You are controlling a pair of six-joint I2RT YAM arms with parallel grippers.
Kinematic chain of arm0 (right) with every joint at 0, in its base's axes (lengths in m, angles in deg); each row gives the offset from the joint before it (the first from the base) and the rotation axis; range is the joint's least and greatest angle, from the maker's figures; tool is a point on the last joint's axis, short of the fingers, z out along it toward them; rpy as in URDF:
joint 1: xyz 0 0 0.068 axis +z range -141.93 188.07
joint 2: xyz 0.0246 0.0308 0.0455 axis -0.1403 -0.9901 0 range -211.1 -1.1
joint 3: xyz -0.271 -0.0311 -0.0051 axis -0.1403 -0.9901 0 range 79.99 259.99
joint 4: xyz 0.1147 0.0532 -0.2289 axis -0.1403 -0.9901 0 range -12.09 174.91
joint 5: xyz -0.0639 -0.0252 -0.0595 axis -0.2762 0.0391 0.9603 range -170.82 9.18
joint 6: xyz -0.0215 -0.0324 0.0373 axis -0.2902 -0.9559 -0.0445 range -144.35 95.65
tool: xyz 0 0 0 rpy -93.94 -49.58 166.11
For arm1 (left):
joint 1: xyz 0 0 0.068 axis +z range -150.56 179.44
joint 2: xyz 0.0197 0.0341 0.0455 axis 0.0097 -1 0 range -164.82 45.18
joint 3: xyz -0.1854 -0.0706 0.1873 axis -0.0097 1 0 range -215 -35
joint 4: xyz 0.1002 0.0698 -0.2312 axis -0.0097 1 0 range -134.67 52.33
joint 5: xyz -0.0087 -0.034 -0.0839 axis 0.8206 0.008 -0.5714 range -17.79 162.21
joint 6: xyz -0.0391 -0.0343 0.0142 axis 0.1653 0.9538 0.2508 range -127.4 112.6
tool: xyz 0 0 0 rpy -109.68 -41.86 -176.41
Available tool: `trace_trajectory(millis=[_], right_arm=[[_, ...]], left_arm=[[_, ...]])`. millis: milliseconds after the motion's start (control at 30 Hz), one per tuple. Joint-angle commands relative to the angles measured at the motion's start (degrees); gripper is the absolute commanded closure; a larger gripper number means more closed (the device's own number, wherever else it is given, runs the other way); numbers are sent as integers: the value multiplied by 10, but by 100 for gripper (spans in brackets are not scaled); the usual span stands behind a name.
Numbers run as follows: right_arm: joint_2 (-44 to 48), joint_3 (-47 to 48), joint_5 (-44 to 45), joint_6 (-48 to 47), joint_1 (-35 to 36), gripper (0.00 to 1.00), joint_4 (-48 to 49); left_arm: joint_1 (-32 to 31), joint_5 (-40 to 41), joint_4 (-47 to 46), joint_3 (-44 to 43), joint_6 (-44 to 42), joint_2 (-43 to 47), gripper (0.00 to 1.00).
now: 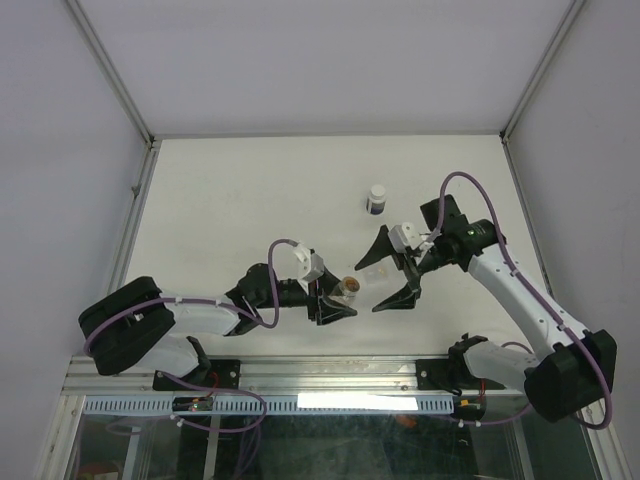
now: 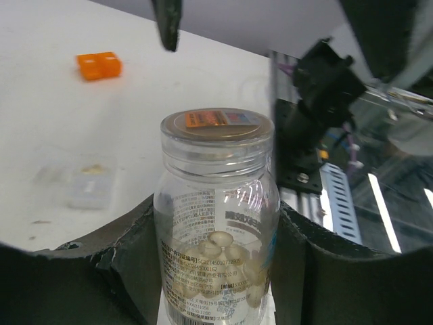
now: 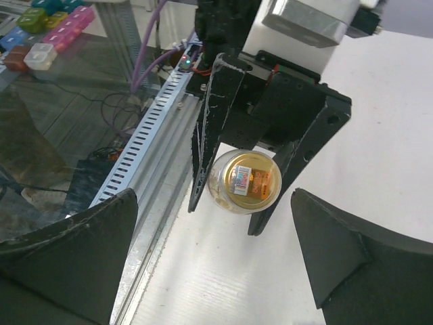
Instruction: Sort the pills into containers
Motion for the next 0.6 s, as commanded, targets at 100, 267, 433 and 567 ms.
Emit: trace_trajectory(millis=[100, 267, 433, 567], right_arm=[[-11, -5, -58, -161, 23, 5, -95], [-20, -13, -48, -127, 46, 14, -65], [-33, -14, -34, -82, 62, 29, -32], [-37, -16, -27, -55, 68, 36, -11]], left_arm=[[2, -168, -77, -50, 40, -44, 100], [2, -174, -84, -62, 45, -59, 100], [2, -174, -84, -66, 45, -59, 100], [2, -173, -89, -63, 47, -57, 100]])
